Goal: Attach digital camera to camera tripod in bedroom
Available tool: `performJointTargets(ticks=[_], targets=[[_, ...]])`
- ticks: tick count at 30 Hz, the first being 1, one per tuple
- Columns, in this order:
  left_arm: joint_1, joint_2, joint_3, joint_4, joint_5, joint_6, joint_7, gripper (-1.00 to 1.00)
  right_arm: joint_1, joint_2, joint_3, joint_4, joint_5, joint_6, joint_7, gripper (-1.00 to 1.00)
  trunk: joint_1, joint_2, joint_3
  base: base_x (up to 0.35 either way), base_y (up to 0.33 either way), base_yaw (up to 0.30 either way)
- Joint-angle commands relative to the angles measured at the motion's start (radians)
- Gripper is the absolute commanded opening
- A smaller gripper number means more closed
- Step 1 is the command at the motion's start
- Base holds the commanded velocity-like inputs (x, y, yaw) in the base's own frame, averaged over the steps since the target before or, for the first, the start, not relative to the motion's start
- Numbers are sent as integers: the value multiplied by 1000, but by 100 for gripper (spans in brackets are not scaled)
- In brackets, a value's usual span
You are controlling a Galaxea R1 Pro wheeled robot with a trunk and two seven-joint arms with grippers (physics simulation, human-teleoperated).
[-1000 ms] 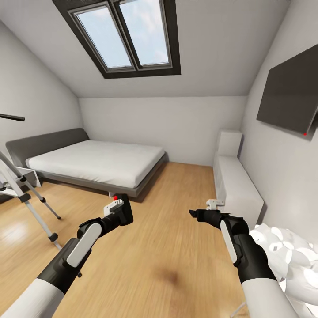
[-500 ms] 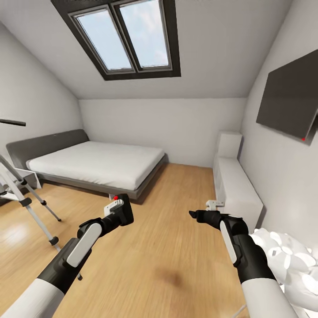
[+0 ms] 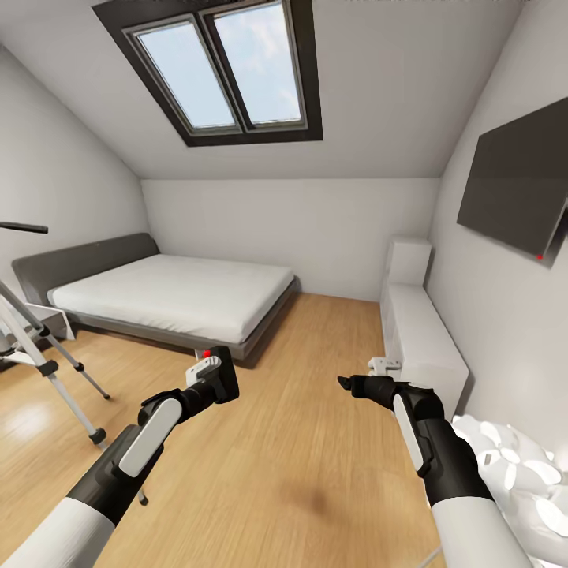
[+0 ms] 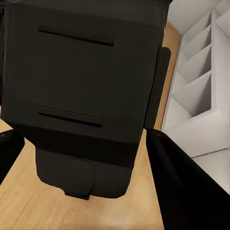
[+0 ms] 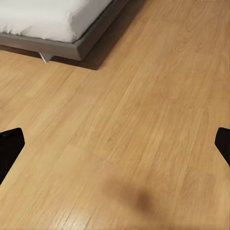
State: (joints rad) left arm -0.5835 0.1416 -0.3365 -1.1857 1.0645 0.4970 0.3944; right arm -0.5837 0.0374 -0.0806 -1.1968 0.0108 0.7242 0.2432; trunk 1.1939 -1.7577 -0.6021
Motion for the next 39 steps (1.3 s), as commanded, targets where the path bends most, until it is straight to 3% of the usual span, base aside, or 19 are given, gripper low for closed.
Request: performJointTargets(ticks=[1,14,17,30,35,39], targets=[[-1,1,-2,-2,10,0,7,-100,-1,1,-3,-1,2,7,5,100,-4,7,2,0,0,0],[-1,7,-1,3,14,0,3,-100,-1,-6,-5,-3,3,12,5,100,-54,98,43,0,0,0],[-1,1,-2,67,14,0,-2,-100,-1,-8,-5,-3,2,13,5,100,-65,119,52,0,0,0],[-1,-1,-1,144,14,-4,-6,-100,-1,-3,-5,3,3,15,5,100,-115,210,93,0,0,0],[-1,-2,-1,179,14,-51,-19,-100,-1,-7,-5,0,1,31,5,100,-134,245,109,0,0,0],[-1,-2,-1,195,15,-116,-45,-100,-1,-6,-5,1,-1,88,8,100,-150,273,121,0,0,0]])
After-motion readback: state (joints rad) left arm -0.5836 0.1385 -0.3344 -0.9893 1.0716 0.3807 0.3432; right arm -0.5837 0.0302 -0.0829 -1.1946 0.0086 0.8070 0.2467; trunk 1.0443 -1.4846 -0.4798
